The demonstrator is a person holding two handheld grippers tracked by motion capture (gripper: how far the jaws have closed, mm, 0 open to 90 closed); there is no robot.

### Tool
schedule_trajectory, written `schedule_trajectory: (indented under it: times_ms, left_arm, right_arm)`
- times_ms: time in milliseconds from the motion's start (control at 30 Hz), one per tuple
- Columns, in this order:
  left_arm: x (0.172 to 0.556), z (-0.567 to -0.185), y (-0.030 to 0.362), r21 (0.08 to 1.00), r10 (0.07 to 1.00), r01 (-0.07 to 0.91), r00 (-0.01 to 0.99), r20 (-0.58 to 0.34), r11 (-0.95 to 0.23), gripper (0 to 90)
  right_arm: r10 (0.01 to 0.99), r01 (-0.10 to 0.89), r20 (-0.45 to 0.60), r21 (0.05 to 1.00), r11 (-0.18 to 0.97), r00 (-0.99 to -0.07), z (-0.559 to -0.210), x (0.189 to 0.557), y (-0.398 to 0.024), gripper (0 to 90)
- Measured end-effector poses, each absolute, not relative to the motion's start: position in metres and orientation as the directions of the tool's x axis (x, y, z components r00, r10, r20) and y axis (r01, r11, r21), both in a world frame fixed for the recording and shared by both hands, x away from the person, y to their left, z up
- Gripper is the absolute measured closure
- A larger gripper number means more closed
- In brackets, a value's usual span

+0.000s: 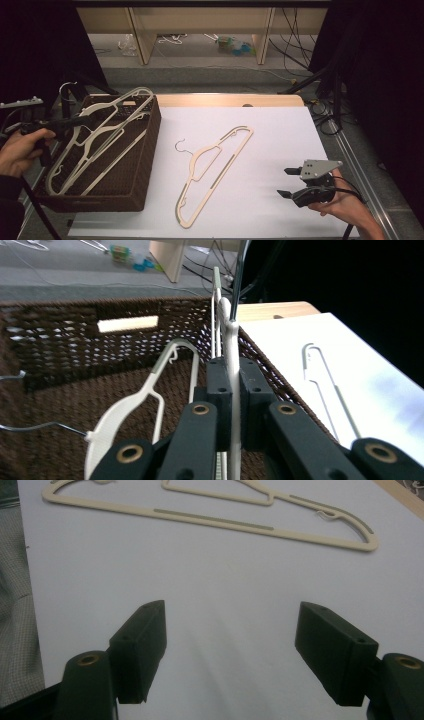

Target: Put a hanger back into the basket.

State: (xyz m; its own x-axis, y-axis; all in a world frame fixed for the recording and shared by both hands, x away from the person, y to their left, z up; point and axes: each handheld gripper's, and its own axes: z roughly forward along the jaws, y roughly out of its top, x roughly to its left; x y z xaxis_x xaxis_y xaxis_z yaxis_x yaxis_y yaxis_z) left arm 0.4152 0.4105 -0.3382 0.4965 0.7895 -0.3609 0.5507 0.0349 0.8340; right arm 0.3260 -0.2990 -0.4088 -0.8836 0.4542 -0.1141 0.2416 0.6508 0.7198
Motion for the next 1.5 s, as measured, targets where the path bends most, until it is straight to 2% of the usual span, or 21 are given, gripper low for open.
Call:
schedule_trajectory:
  times_ms: [333,700,900,1233,1500]
  left_arm:
    - [0.422,-0.356,0.416,0.802,0.78,0.595,0.474,-0.408,0.059,85.5]
    - [0.432,-0.378,0.42,0.771,0.81,0.633,0.417,-0.413,0.068,85.0]
    - [0.434,-0.389,0.423,0.761,0.847,0.646,0.367,-0.384,0.065,83.4]
    - [0.44,-0.401,0.425,0.735,0.931,0.678,0.265,-0.251,0.005,76.2]
    - [0.434,-0.396,0.426,0.738,0.95,0.675,0.227,-0.214,0.005,62.8]
  right_arm:
    - [0.453,0.246,-0.112,0.712,0.657,-0.884,-0.409,0.326,-0.299,29.9]
    - [0.453,0.248,-0.11,0.712,0.657,-0.885,-0.41,0.326,-0.3,29.9]
    - [0.452,0.248,-0.107,0.713,0.655,-0.886,-0.412,0.327,-0.298,29.9]
    - [0.452,0.25,-0.105,0.712,0.656,-0.886,-0.411,0.327,-0.299,29.9]
    - [0.455,0.249,-0.108,0.716,0.652,-0.884,-0.412,0.327,-0.301,29.9]
